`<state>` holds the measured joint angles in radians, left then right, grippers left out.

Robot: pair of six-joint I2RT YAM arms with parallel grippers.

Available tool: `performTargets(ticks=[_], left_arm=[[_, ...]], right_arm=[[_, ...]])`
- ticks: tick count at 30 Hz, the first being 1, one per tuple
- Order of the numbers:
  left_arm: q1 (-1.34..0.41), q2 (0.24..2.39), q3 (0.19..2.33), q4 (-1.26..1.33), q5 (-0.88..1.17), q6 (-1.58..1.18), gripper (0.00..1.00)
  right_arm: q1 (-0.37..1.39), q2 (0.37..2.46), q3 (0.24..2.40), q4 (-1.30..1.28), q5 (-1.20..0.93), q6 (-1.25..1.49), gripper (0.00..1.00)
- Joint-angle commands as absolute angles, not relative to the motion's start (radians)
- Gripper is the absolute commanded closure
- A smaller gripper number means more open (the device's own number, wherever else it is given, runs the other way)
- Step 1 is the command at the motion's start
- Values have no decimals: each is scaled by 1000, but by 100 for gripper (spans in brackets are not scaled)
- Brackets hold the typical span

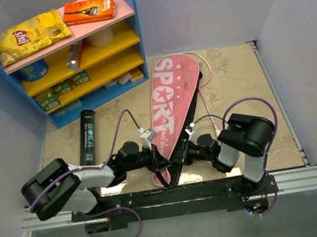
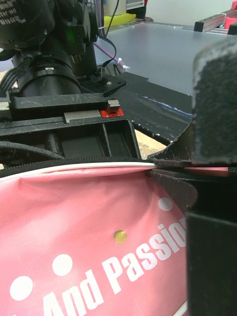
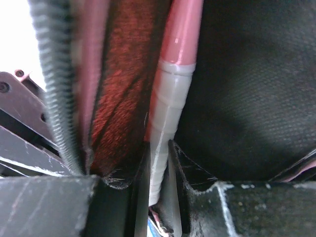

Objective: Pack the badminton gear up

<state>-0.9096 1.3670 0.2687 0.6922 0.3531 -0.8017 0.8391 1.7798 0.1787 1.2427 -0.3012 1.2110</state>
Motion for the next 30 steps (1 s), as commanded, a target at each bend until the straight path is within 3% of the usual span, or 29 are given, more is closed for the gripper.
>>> performTargets(ticks=[1,6,10,19,24,30], left_arm=[[-922,1374,278,839,411,-831,100],[-922,1370,281,825,403,-822,100],[-920,1367,282,824,403,-819,100],[-904,1312,290,770,399,-799,100],[-885,1292,298,741,400,-785,100],[-865,1292,287,741,410,-776,100]], right_arm=[[856,1952,202,1747,-253,1311,78],[857,1980,184,1784,-275,1301,76],[857,1849,186,1626,-275,1244,73],[857,1211,342,442,-105,912,63],[857,990,442,71,47,825,54],[854,946,567,-286,306,758,49]])
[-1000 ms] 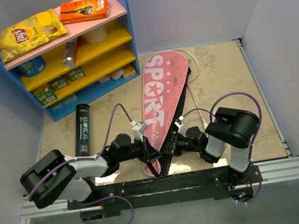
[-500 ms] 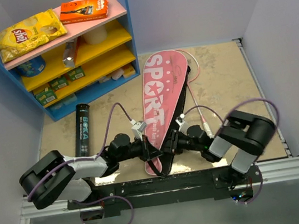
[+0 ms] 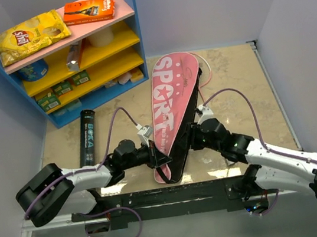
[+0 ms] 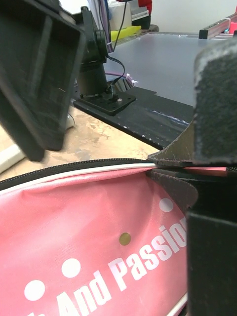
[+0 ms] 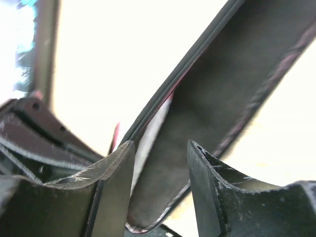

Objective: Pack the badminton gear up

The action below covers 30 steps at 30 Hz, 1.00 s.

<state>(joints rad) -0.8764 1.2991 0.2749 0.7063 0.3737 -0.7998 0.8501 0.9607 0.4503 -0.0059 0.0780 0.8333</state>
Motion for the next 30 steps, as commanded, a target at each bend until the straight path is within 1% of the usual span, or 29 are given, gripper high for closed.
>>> performTargets(ticks=[1,3,7,11,12,14,15,21,27,30], left_arm=[[-861,1289,284,742,410,-776,100],[-850,1279,279,736,410,-773,100],[-815,1266,281,709,411,-767,100],[-796,1246,288,674,399,-753,100],[-796,1240,293,664,393,-747,100],[-795,1235,308,644,391,-733,100],[-795,1230,311,640,394,-730,100],[-795,1210,307,649,407,-730,100],[-795,1187,282,670,425,-736,100],[-793,1181,275,678,433,-739,100]], right_arm=[[853,959,586,-369,343,749,48],[838,977,635,-435,428,746,48],[682,1054,716,-546,458,689,50],[625,1132,831,-555,545,617,45],[574,1156,848,-548,538,592,44],[531,1204,888,-516,517,522,45],[499,1259,900,-503,503,496,45],[416,1406,916,-356,420,408,43],[309,1528,907,-178,220,336,43],[272,1592,919,-147,187,307,43]])
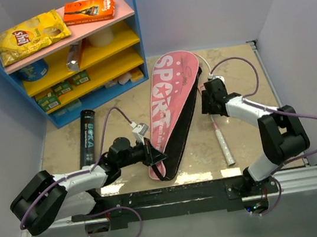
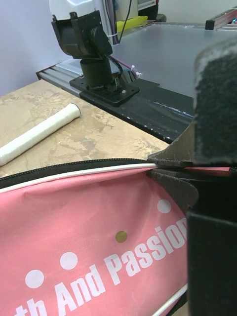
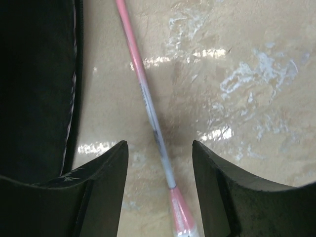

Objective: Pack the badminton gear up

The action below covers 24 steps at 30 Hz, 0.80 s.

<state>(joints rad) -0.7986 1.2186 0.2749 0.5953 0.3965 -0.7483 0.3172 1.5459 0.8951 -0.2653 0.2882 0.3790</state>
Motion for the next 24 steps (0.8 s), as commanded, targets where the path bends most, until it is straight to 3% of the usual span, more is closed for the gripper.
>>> performTargets(ticks=[1,10,14,20,24], left_arm=[[-793,1181,273,681,436,-738,100],[-793,1203,258,730,460,-753,100],[-793,1216,252,750,466,-764,100],[-793,1215,250,741,457,-759,100],[-793,1209,249,736,457,-764,100]], right_arm=[[267,1612,922,-140,177,295,43],[232,1750,948,-117,109,276,45],[230,1793,976,-159,129,298,72],[230,1828,1015,-236,144,350,97],[229,1824,1026,-276,189,383,100]])
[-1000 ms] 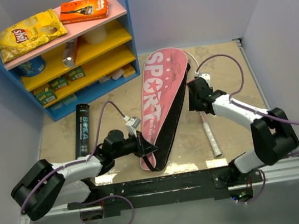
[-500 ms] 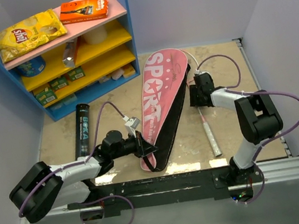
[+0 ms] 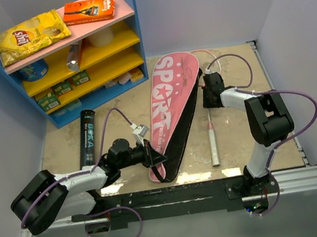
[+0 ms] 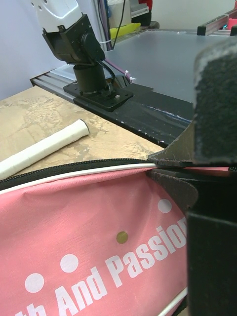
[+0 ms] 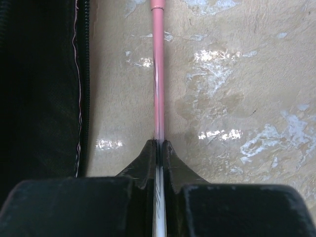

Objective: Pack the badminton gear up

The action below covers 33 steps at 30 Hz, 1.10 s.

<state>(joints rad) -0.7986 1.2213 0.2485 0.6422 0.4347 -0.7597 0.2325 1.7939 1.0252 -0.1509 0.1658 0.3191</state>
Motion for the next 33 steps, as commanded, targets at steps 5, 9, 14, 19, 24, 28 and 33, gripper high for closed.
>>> performTargets(ticks=[5,9,14,19,24,28,33], left_arm=[[-793,1193,255,716,445,-759,100],[-793,1189,275,684,431,-747,100],[-785,1235,327,683,442,-745,100],[-779,1314,379,713,456,-752,100],[-772,1373,419,742,460,-765,100],[-769,1404,443,755,465,-778,100],[-764,1391,482,709,453,-764,100]], right_arm=[[229,1725,994,-287,207,428,100],[229,1600,933,-304,238,483,100],[253,1436,859,-353,277,541,100],[301,1250,793,-448,311,595,100],[402,1125,756,-558,365,684,100],[461,1034,742,-624,368,741,100],[584,992,729,-696,413,837,100]])
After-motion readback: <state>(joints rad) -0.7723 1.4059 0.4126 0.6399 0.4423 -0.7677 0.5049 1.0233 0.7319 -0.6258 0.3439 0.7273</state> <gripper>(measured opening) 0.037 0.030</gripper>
